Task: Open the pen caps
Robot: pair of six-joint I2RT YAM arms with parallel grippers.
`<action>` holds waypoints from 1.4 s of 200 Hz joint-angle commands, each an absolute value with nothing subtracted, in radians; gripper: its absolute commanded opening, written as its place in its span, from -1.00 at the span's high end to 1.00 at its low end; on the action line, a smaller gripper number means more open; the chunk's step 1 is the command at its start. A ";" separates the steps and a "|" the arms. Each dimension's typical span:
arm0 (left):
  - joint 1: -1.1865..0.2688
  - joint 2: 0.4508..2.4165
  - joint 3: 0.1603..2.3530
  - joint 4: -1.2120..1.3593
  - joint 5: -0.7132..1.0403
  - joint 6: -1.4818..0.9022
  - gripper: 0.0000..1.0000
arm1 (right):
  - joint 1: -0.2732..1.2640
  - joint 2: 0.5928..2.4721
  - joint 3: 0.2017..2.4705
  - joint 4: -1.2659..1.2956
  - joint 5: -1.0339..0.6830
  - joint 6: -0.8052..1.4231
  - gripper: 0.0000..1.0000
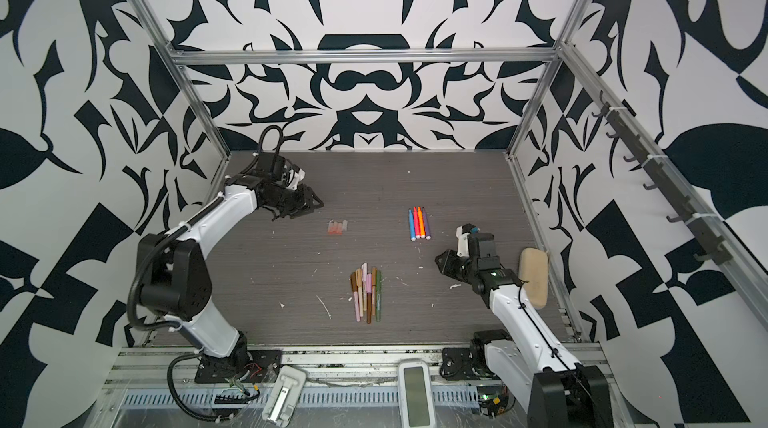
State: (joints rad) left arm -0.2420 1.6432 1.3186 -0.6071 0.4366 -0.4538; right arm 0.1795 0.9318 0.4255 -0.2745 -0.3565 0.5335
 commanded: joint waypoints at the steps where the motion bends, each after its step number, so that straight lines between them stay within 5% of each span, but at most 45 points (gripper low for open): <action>1: -0.248 1.571 1.248 -0.591 0.487 -0.457 0.13 | 0.360 0.945 0.424 -0.271 -0.253 0.624 0.44; 46: -0.250 1.332 1.069 -0.463 0.497 -0.488 0.08 | 0.829 1.076 0.456 -0.226 -0.032 0.835 0.44; 79: -0.249 1.282 0.989 -0.383 0.498 -0.528 0.04 | 1.026 1.194 0.568 -0.289 0.092 0.847 0.43; 280: -0.250 1.327 0.956 -0.307 0.547 -0.601 0.06 | 1.107 1.400 0.680 -0.332 0.099 0.867 0.43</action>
State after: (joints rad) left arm -0.2489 1.3193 0.9760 -0.3264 0.5289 -0.5842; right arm 1.0954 1.3949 0.6296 -0.2687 0.0406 0.8387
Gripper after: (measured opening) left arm 0.468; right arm 0.287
